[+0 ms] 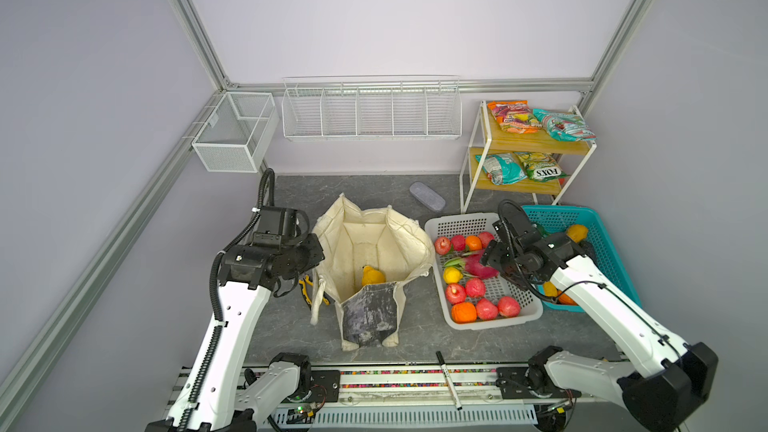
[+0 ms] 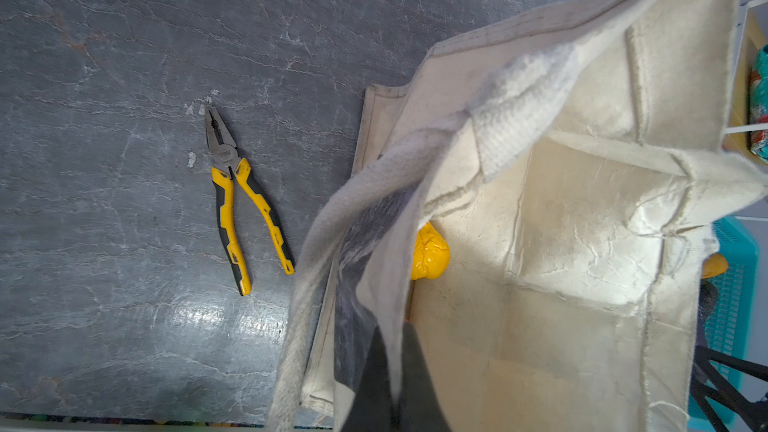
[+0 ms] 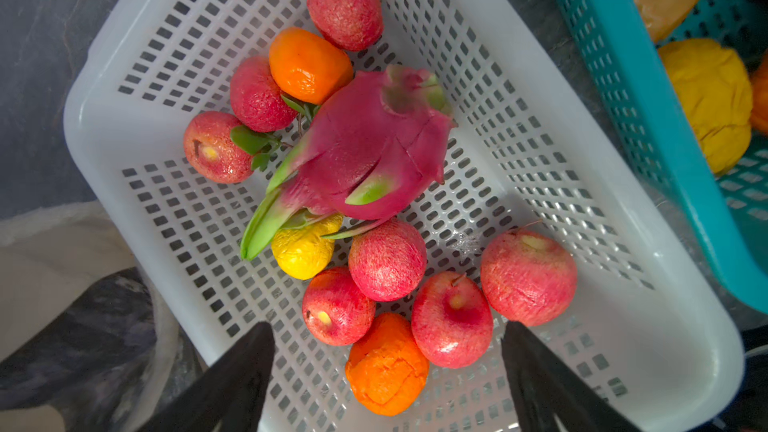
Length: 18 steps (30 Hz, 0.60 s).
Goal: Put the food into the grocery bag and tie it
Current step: 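Lower the right gripper toward the pink dragon fruit in the basket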
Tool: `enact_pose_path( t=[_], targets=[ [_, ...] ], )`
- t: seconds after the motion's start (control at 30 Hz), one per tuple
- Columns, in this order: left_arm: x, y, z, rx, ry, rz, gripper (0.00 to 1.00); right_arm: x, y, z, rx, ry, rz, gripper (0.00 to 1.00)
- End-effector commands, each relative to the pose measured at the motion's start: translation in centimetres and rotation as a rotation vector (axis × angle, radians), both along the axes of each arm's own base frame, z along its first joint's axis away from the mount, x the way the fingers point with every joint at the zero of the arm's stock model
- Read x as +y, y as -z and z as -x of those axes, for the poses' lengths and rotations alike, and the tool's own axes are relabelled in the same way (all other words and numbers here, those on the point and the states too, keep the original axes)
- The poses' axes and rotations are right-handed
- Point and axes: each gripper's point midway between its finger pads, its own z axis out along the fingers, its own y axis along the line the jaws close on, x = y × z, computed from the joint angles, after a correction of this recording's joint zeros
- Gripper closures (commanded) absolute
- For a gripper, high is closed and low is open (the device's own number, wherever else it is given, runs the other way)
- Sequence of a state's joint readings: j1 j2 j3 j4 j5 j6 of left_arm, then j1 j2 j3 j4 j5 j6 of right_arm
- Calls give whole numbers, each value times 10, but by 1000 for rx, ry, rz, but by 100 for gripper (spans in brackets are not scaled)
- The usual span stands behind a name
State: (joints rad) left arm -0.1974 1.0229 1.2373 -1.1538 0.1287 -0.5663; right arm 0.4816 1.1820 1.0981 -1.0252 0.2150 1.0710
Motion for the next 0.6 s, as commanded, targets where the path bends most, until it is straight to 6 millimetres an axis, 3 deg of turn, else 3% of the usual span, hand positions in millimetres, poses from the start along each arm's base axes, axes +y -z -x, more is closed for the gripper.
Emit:
enact_pose_path(
  t=[0.0,0.23,0.37,0.57],
  targets=[
    [1,-2,5,-8,2,-1,100,1,5,-4,-5,176,-93,12],
    [1,-2,8,-10,0,0,100,-5,17,-7,-12,405,-186,12],
    [2,-3,10,-16,0,0,100,-18,19,-10,-39,561,-217,11],
    [2,-3,11,-19,-1,0,100,-22,28,-27,-23,631,-268,11]
  ],
)
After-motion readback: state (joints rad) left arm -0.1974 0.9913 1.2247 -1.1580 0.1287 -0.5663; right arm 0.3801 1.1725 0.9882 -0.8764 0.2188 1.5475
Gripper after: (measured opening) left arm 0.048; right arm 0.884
